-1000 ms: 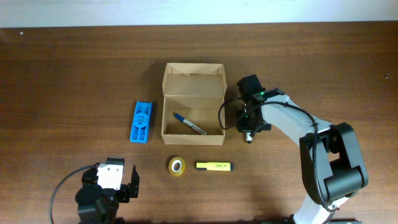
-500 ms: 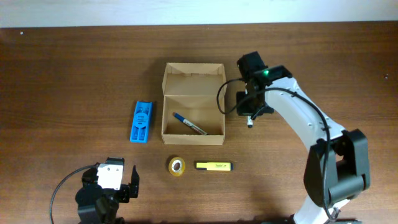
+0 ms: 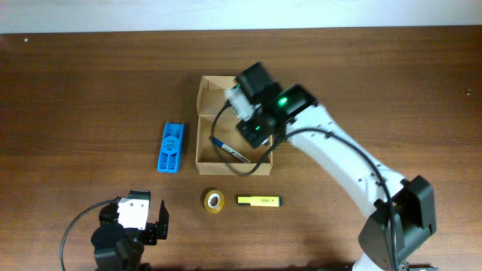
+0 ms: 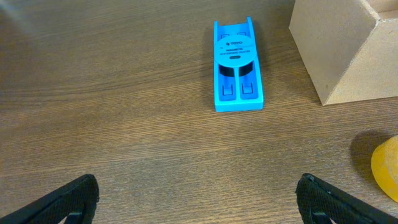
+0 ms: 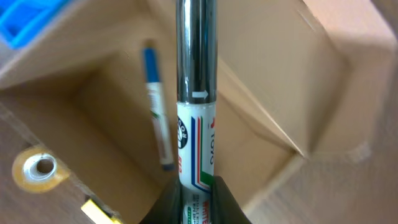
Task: Pack container
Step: 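Carry the black marker into the box and release it beside the blue one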
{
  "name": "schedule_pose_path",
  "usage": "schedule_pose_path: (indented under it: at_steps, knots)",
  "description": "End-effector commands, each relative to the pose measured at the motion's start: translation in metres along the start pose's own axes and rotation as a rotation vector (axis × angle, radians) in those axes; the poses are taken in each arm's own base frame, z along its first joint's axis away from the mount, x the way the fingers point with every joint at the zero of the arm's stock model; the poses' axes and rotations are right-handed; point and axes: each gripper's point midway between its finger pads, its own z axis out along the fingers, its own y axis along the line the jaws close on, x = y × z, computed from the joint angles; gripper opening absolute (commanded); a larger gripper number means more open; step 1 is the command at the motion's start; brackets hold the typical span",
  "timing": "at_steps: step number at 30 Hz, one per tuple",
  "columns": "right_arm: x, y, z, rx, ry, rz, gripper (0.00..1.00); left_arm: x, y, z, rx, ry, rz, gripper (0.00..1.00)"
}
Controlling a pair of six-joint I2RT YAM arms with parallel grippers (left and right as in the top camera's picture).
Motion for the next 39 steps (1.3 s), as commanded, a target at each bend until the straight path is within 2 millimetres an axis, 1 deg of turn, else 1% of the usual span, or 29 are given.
schedule_pose_path:
  at_steps: [1,10,14,15,18,21,26,29,31,33,36,37,38,39]
  knots:
    - [-0.012,0.012,-0.002,0.029,-0.023,-0.194,0.16,0.002,0.002,0.001,-0.011,0.004,0.016,1.00]
    - [-0.003,0.016,0.034,0.003,0.048,-0.214,0.17,0.002,0.002,0.001,-0.011,0.004,0.016,1.00]
    - [0.001,0.023,0.050,-0.035,0.074,-0.221,0.16,0.002,0.002,0.001,-0.011,0.004,0.016,1.00]
    - [0.004,0.023,0.059,-0.039,0.092,-0.225,0.17,0.002,0.002,0.001,-0.011,0.004,0.016,0.99]
    - [0.008,0.024,0.070,-0.044,0.115,-0.225,0.16,0.002,0.002,0.001,-0.011,0.004,0.016,1.00]
    - [0.010,0.025,0.075,-0.048,0.127,-0.228,0.17,0.002,0.002,0.001,-0.011,0.004,0.016,1.00]
    - [0.009,0.025,0.076,-0.046,0.123,-0.228,0.18,0.002,0.002,0.001,-0.011,0.004,0.016,1.00]
    - [0.009,0.025,0.075,-0.046,0.122,-0.228,0.29,0.002,0.002,0.001,-0.011,0.004,0.016,0.99]
    - [0.008,0.025,0.074,-0.045,0.119,-0.228,0.41,0.002,0.002,0.001,-0.011,0.004,0.016,1.00]
    - [0.007,0.025,0.073,-0.044,0.116,-0.228,0.51,0.002,0.002,0.001,-0.011,0.004,0.016,0.99]
    - [0.002,0.022,0.065,-0.029,0.103,-0.228,0.60,0.002,0.002,0.001,-0.011,0.004,0.016,1.00]
    - [-0.001,0.021,0.062,-0.019,0.093,-0.228,0.67,0.002,0.002,0.001,-0.011,0.004,0.016,1.00]
    - [-0.004,0.018,0.059,-0.002,0.086,-0.229,1.00,0.002,0.002,0.001,-0.011,0.004,0.016,1.00]
    - [-0.008,0.014,0.057,0.021,0.075,-0.229,0.99,0.002,0.002,0.001,-0.011,0.004,0.016,0.99]
